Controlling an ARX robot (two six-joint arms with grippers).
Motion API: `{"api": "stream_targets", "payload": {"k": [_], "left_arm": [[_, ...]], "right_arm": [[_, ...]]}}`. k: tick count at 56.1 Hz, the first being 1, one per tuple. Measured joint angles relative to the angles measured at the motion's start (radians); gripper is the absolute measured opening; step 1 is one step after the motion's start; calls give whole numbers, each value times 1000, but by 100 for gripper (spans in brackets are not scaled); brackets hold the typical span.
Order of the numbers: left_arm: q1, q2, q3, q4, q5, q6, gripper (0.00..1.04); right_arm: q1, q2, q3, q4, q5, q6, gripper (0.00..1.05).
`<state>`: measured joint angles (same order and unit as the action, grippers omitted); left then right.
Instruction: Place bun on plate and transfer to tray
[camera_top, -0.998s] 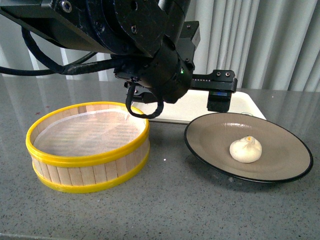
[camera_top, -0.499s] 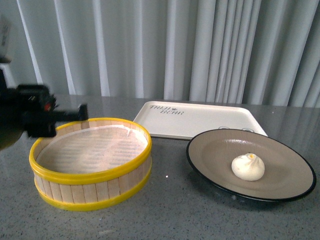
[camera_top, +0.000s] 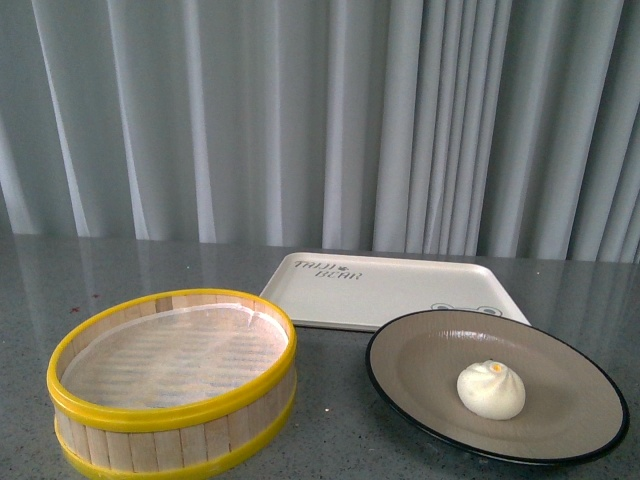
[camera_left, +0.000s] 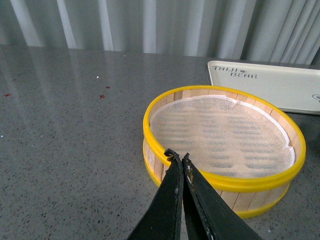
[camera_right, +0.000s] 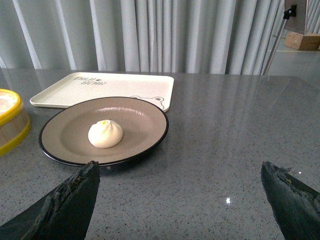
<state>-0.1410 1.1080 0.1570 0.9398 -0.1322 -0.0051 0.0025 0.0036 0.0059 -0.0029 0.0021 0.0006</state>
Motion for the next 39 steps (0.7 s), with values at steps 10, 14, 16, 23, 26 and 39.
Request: {"api": "stream_targets", "payload": {"k": [10, 14, 16, 23, 26, 39], "left_arm": [[42, -78, -89, 3, 34, 0, 4], [50, -120, -102, -29, 45, 0, 4], [66, -156, -109, -54, 67, 0, 4], [128, -253, -124, -127, 126, 0, 4], [137, -298, -129, -170, 126, 0, 4], [138, -518, -130, -361, 129, 0, 4]], "right_arm": [[0, 0, 0, 0, 0, 0, 96], [0, 0, 0, 0, 0, 0, 96], [0, 0, 0, 0, 0, 0, 96], [0, 0, 0, 0, 0, 0, 96], [0, 0, 0, 0, 0, 0, 96], [0, 0, 0, 0, 0, 0, 96]]}}
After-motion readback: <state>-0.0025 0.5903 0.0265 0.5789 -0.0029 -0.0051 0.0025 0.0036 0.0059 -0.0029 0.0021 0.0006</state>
